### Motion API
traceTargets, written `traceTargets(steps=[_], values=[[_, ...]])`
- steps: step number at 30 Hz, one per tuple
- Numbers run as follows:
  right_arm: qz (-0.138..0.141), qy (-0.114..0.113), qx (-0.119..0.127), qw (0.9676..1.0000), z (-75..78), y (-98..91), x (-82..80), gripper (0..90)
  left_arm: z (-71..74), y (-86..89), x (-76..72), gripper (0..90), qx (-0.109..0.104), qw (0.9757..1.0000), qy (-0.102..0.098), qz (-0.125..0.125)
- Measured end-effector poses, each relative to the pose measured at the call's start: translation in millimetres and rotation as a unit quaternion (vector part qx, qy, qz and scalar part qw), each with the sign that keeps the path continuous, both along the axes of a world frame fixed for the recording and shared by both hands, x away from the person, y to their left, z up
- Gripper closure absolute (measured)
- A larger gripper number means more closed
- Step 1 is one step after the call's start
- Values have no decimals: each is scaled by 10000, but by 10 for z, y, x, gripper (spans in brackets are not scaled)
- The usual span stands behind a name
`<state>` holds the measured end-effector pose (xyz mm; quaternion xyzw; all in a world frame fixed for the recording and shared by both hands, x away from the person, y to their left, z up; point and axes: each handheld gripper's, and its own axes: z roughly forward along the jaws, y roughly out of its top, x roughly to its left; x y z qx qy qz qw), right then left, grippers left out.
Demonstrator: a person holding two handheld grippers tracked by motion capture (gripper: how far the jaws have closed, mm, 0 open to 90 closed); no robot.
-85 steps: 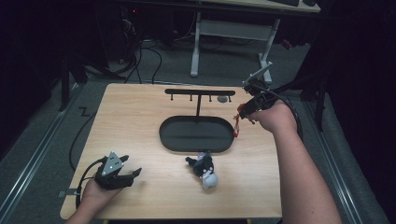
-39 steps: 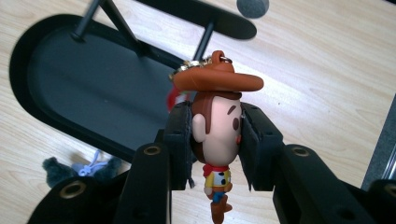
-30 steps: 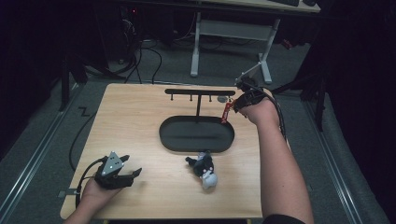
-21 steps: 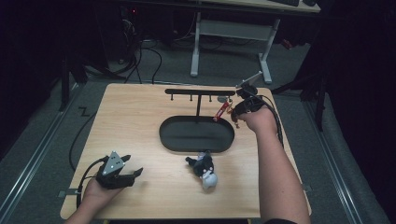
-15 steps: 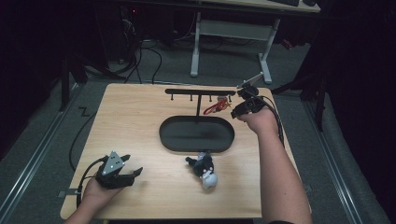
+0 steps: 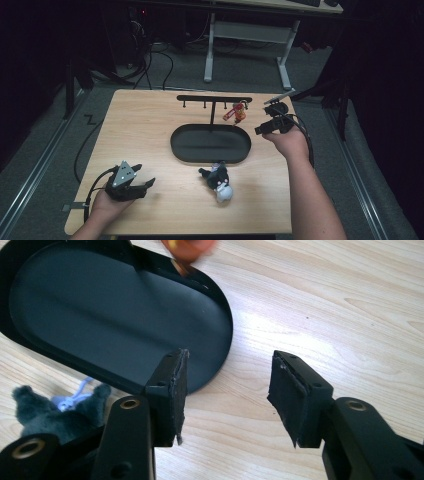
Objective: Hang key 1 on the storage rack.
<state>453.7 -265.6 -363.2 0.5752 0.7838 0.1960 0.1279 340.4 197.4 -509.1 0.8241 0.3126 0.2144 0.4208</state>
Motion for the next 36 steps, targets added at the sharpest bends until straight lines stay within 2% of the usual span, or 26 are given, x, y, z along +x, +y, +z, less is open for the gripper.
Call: traceTargets(steps=[5, 7, 9, 12, 16, 18, 22, 24, 25, 27, 29, 33, 36], values=[[82, -204, 33, 9998, -128, -45, -158, 491, -3, -34, 15, 316, 10, 10000, 75, -40], [150, -261, -90, 9995, -210, -40, -216, 474, -11, -43, 10, 318, 53, 9999, 84, -49], [181, -327, -56, 9993, -326, -48, -296, 474, -14, -48, 5, 318, 83, 9999, 79, -43], [182, -507, 180, 9984, -523, -88, -436, 457, -18, -52, -5, 318, 83, 9999, 89, -4], [208, -852, 275, 9958, -802, -143, -687, 429, -26, -50, -9, 319, 13, 9999, 121, 61], [231, -1125, 412, 9925, -945, -179, -846, 424, -39, -62, -9, 320, -30, 9998, 177, 103], [55, -1463, 763, 9863, -1190, -265, -1160, 417, -53, -124, -35, 322, 37, 9997, 222, 123], [13, -1731, 952, 9803, -1285, -314, -1317, 431, -77, -170, -34, 321, 81, 9995, 257, 163], [18, -1943, 957, 9763, -1335, -338, -1420, 439, -83, -186, -30, 320, 84, 9994, 284, 187], [23, -2208, 903, 9711, -1409, -369, -1572, 447, -81, -229, -22, 320, 80, 9993, 299, 205], [95, -2146, 873, 9727, -1441, -393, -1681, 438, -66, -263, -25, 321, 60, 9994, 260, 199], [181, -1990, 942, 9753, -1478, -385, -1707, 425, -27, -325, -64, 321, 61, 9997, 172, 166], [285, -2033, 916, 9744, -1461, -318, -1681, 424, 4, -376, -143, 349, 43, 9999, 109, 95]])
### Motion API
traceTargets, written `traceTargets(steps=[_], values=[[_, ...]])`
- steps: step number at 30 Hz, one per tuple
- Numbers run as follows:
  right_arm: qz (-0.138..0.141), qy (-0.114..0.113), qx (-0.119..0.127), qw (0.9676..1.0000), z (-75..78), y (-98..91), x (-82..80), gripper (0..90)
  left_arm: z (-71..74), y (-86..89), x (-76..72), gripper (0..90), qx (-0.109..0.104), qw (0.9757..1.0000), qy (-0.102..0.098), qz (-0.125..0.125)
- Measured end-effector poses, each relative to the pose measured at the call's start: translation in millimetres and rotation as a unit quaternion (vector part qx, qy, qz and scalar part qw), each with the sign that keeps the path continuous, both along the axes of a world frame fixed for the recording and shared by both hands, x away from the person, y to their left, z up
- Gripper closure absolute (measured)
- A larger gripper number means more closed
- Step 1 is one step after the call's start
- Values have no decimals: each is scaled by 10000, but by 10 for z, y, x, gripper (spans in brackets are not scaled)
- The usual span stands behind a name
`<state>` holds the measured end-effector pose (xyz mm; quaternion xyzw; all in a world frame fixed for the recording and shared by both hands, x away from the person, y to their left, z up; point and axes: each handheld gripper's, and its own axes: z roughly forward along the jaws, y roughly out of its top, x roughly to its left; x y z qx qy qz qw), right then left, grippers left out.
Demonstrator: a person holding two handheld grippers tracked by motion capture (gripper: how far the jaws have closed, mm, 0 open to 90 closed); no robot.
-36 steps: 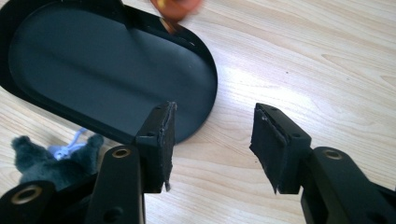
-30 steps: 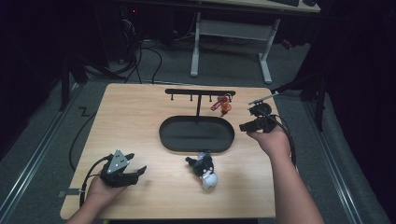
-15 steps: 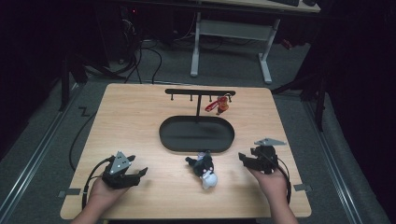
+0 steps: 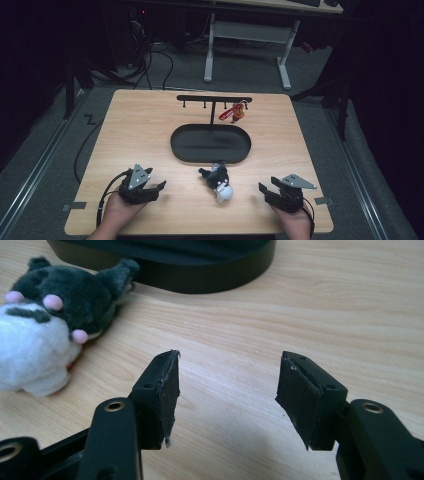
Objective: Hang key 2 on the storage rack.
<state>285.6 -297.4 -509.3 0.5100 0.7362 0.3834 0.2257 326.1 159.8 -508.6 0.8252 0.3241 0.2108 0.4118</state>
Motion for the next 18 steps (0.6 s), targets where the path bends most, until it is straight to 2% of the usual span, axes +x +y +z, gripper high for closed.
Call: traceTargets(steps=[4, 7, 9, 12, 14, 16, 18], values=[[-32, 15, 115, 9999, 8, 97, -4, 425, 47, -117, -67, 446, -144, 9998, 102, -111], [6, -14, -30, 10000, 19, 160, -22, 429, 60, -271, -58, 524, -223, 9992, 225, -226], [-13, -39, -31, 10000, 31, 173, -26, 432, 60, -403, -11, 572, -238, 9985, 327, -358], [-35, -39, -7, 10000, 18, 184, -7, 436, 72, -635, 72, 728, -275, 9984, 275, -404], [38, -48, -79, 10000, 1, 188, 8, 436, 52, -779, 112, 780, -282, 9979, 357, -451], [58, -74, -160, 9998, -1, 189, 8, 439, 0, -969, 145, 803, -200, 9971, 486, -556], [5, -73, -109, 9999, 7, 173, -9, 440, -50, -1122, 158, 820, -147, 9956, 650, -661]])
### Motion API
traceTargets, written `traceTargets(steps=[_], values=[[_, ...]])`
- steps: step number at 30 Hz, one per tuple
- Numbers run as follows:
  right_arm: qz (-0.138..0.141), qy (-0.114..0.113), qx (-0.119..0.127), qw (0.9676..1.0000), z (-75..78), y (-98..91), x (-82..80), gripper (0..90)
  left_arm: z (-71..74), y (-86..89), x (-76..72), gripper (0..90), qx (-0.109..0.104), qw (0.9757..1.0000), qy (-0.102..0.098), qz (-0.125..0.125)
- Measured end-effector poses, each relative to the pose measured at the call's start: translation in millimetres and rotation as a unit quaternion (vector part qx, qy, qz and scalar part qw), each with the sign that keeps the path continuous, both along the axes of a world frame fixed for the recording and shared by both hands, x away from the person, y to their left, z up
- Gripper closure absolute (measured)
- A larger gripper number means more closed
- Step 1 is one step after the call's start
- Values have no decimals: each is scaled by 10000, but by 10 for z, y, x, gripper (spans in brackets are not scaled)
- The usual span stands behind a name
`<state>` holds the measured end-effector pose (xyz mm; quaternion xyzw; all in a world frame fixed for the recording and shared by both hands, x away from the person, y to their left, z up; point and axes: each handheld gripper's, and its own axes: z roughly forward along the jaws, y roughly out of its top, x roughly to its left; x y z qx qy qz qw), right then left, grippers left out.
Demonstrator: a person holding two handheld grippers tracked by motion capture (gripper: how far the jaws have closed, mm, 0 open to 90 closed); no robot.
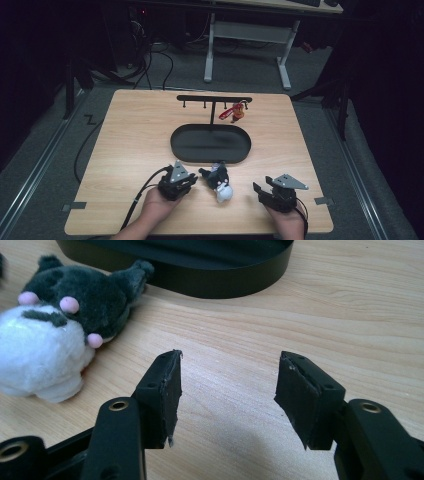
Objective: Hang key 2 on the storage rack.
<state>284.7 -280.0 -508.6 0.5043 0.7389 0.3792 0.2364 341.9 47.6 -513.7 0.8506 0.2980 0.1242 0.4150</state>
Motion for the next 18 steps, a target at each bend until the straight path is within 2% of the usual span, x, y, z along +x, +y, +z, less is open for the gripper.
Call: traceTargets(steps=[3, 5, 9, 12, 15, 18], values=[[-27, 6, 62, 10000, 3, -21, -15, 442, -40, -191, -5, 832, 68, 9999, 14, -132], [-15, 3, 28, 10000, 7, -29, -24, 441, -42, -301, -21, 841, 141, 9996, -72, -226], [33, -94, -94, 9999, 51, -31, -50, 436, -14, -636, -92, 837, 159, 9982, -154, -558], [-59, -106, -67, 9999, 62, -80, -66, 434, 2, -799, -138, 821, 152, 9974, -106, -700], [-148, -88, 27, 9998, 58, -153, -88, 435, 4, -780, -162, 799, 144, 9974, -118, -689], [-224, -85, 42, 9997, 54, -221, -95, 435, -3, -564, -163, 776, 132, 9980, -220, -579]])
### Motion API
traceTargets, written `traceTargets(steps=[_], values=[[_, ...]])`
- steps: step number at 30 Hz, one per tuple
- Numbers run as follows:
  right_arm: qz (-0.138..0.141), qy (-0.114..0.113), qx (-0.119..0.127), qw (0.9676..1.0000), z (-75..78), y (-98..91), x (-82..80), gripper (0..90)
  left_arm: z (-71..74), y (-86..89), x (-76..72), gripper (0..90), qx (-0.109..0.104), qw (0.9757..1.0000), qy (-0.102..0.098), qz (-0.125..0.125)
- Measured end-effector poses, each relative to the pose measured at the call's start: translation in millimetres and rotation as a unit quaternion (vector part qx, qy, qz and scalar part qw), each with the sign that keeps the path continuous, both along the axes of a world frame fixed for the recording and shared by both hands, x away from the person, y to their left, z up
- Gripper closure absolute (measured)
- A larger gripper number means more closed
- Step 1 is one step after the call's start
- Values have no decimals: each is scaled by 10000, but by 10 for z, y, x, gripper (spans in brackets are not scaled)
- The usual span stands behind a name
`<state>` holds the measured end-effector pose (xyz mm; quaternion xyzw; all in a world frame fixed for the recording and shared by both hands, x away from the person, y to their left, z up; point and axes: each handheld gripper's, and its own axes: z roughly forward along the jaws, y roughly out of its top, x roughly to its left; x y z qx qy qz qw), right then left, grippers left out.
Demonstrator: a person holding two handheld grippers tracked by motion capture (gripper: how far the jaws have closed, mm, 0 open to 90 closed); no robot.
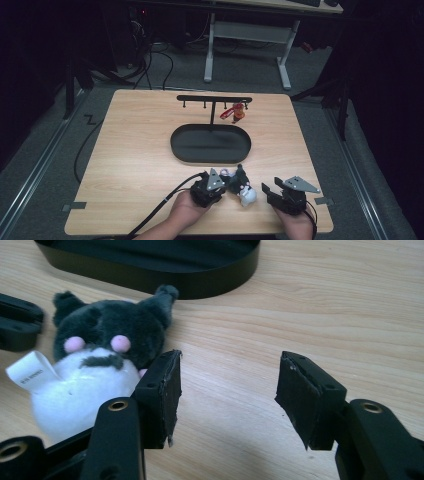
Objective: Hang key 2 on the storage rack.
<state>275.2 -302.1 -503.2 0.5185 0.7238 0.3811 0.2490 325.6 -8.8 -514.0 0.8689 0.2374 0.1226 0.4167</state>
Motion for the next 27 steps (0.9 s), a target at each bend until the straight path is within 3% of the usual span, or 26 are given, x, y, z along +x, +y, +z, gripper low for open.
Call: traceTargets(steps=[4, 7, 14, 16, 17, 19, 23, 27], values=[[-109, 117, 59, 9999, -51, -63, 31, 447, -23, 415, 3, 771, 116, 9993, -178, 309], [-220, 216, 12, 9995, -92, -102, 63, 447, 12, 843, 38, 760, 168, 9972, -324, 648], [-353, 273, -168, 9989, -113, -81, 72, 474, 164, 1745, 161, 705, 69, 9893, -443, 1388], [-349, 285, -215, 9988, -118, -62, 81, 473, 126, 1911, 163, 654, 42, 9873, -502, 1509], [-350, 296, -220, 9987, -122, -51, 87, 472, 67, 2015, 162, 621, -37, 9851, -508, 1645], [-341, 304, -263, 9986, -132, -32, 104, 466, 3, 2128, 231, 562, -123, 9834, -211, 1798], [-358, 409, -274, 9981, -168, 0, 146, 460, -58, 2195, 324, 451, -92, 9790, -116, 2035], [-308, 469, -370, 9977, -175, 53, 168, 461, -95, 2173, 335, 424, -27, 9797, -66, 2006]])
